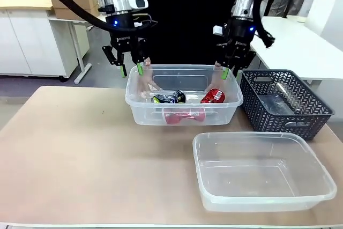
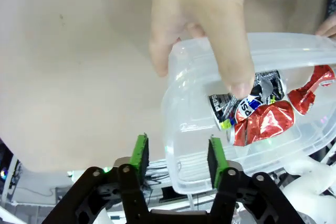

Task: Sort the waste into each basket.
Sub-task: Release the Organizing box you were holding, then pick up the Organizing box on the right side of the table and lift it.

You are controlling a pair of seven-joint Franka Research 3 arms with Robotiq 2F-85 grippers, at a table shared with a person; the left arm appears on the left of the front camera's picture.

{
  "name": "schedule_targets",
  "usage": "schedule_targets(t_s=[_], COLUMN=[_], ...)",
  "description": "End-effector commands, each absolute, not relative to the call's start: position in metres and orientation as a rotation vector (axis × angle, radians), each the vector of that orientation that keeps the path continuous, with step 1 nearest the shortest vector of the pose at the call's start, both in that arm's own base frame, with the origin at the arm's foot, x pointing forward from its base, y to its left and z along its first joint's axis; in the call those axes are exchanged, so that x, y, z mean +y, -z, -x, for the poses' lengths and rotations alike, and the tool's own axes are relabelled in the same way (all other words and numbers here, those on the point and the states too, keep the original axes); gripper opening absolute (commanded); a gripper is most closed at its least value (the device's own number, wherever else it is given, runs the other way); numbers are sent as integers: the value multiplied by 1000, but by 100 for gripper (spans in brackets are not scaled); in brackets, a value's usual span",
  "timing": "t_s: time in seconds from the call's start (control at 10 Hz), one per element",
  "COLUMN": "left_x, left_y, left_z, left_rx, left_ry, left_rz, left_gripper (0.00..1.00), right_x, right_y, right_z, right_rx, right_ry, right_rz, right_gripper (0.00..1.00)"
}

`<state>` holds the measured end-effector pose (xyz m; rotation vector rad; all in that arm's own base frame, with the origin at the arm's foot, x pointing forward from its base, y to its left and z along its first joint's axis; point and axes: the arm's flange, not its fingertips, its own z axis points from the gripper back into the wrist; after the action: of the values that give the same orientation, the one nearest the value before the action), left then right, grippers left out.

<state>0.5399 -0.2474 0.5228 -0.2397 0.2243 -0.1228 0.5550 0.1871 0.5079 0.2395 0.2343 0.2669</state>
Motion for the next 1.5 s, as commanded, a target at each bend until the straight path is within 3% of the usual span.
schedule_targets(t_s=[0.0, 0.3, 0.6, 0.7, 1.4], left_x=[-219, -214, -213, -215, -215], left_y=[-524, -512, -490, -513, -513], left_z=[-505, -488, -483, -498, -498], left_rx=[126, -18, -223, -101, -101], left_ry=[94, 99, 35, 37, 37], left_rz=[305, 422, 463, 433, 433], left_gripper=[99, 100, 100, 100, 100], right_x=[157, 144, 139, 139, 139], right_y=[-511, -513, -501, -524, -524], right_z=[-510, -492, -490, -498, -498], right_rx=[51, -129, -429, -204, -204], right_ry=[-293, -284, -154, -211, -211], right_rz=[-335, -425, -362, -399, -399], right_gripper=[100, 100, 100, 100, 100])
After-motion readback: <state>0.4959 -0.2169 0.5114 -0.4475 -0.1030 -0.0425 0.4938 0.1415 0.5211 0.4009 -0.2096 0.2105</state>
